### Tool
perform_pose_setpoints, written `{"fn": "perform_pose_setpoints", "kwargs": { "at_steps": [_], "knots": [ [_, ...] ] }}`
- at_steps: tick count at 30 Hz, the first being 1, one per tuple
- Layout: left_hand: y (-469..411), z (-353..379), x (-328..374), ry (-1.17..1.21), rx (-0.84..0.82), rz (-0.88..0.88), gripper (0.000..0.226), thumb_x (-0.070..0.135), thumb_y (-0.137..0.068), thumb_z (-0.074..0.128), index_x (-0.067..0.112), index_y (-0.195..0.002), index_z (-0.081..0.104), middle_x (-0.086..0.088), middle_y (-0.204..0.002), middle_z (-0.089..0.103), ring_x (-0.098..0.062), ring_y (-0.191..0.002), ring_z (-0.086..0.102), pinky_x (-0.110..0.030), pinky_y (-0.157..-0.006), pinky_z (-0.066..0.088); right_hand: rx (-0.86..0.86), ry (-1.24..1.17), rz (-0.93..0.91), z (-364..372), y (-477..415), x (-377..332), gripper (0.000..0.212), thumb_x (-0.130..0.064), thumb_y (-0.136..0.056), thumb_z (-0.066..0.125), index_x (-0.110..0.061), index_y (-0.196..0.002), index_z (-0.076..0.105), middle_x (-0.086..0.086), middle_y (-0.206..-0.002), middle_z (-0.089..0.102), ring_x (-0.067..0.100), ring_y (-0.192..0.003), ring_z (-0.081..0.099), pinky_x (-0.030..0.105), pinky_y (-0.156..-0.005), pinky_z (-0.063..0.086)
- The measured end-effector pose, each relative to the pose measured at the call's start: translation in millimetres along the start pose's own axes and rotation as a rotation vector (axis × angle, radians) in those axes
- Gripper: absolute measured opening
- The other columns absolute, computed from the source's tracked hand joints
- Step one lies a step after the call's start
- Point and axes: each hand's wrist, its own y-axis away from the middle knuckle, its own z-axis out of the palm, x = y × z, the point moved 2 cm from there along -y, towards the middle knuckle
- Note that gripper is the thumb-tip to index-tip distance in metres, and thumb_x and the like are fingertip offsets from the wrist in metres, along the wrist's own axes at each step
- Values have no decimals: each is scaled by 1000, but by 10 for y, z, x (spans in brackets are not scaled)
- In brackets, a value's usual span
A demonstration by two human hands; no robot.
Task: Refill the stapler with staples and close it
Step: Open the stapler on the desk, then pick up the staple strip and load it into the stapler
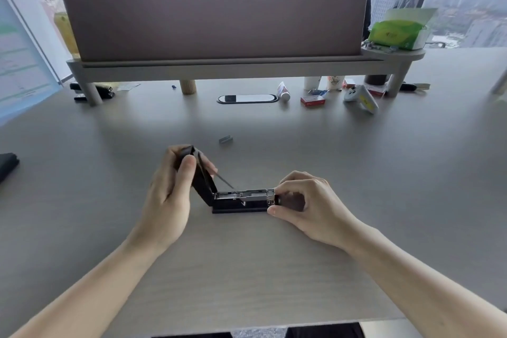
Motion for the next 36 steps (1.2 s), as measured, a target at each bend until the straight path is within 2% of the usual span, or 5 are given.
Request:
{"fn": "perform_pose_setpoints", "kwargs": {
  "at_steps": [7,9,14,18,36],
  "knots": [
    [-29,-541,-94,-130,-53,-99,15,34,-95,57,23,-105,60,-4,-98,81,-17,-91,77,-29,-85,63,-7,11,11,2,-1,9,16,-38,-83,86,-27,-93,82,-13,-97,69,-5,-87,61,4,-77,38],
    [-38,-661,-117,-288,-125,-108,13,36,-91,61,28,-98,68,-2,-93,76,-20,-85,70,-26,-81,57,-8,12,15,4,1,1,16,-38,-83,87,-27,-93,81,-14,-97,69,-5,-87,61,5,-77,38],
    [-61,-714,41,-774,-344,126,15,26,-94,64,34,-105,70,18,-105,74,2,-99,66,-9,-80,51,-9,12,17,-1,-7,-5,14,-37,-83,87,-30,-94,82,-14,-97,69,-5,-86,61,6,-75,39],
    [-105,-498,164,-965,-493,278,26,42,-93,65,34,-116,73,21,-105,75,-10,-90,70,-27,-83,55,-4,33,14,-1,2,-15,14,-36,-83,87,-27,-92,82,-12,-95,69,-6,-85,61,4,-73,38],
    [-15,-429,-114,-706,-435,58,26,30,-91,79,38,-115,75,22,-105,76,-3,-101,70,-33,-89,54,1,17,19,5,-4,10,16,-38,-82,88,-28,-93,82,-14,-96,69,-7,-86,61,7,-77,40]
  ]
}}
